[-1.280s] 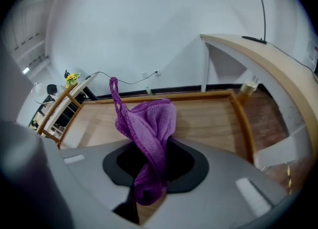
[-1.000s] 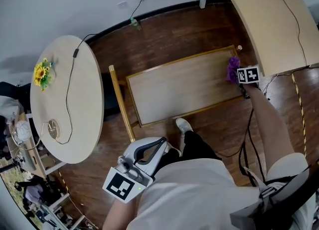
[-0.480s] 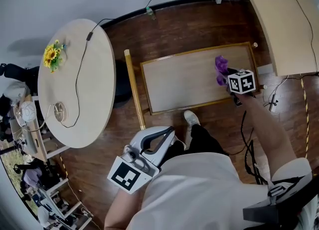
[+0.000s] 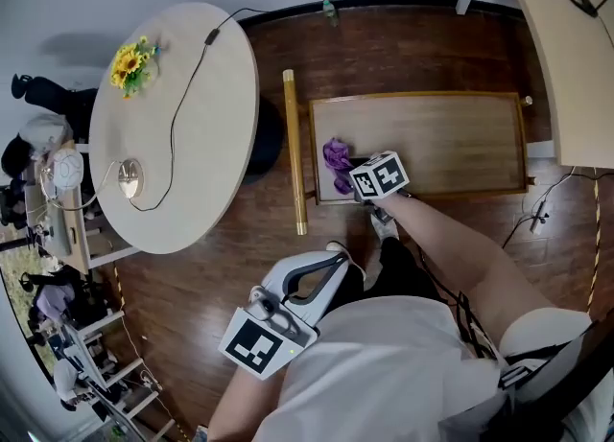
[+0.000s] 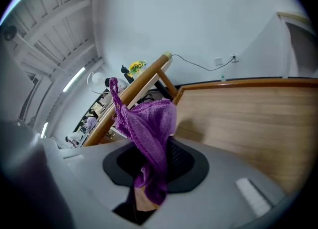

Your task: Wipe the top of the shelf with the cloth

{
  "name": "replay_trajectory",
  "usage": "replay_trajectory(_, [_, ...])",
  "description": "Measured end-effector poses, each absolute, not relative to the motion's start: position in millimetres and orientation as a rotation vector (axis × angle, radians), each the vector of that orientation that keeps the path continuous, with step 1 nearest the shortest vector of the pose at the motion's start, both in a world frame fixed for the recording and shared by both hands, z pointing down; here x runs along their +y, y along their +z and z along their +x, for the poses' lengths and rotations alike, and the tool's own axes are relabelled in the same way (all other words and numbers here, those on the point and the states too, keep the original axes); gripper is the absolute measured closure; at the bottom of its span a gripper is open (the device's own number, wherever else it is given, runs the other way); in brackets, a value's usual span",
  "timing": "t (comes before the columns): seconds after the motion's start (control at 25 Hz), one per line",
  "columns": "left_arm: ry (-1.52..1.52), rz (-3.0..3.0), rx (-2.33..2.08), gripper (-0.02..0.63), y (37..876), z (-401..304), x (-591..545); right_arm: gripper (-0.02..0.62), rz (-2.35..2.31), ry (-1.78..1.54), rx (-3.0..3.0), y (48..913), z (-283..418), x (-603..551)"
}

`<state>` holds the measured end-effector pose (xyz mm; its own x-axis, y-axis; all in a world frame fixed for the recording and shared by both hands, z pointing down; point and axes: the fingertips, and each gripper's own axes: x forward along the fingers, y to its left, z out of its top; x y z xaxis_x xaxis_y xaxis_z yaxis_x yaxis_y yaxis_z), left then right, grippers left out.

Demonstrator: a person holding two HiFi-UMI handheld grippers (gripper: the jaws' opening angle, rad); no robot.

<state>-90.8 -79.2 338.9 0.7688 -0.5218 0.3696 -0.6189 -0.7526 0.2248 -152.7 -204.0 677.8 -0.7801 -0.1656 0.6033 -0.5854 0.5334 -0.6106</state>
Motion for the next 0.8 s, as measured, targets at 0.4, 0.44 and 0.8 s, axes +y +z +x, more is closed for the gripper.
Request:
replay_trajectory(0.4, [0.406,2.569,-0.948,0.588,347,-117,-63,0.494,0.683,1.174,-2.166,727,-124,-208])
replay_trajectory(0.44, [0.402,2.573,-0.941,0.588,347,-116,-63,0.494,0.707,1.171,-2.158,728,-111,-210])
replay_trajectory(0.8, [0.373,2.628,-0.81,0.588,349,-85,-75,0.494,0.957,1.164,-2.055,735,30,-229])
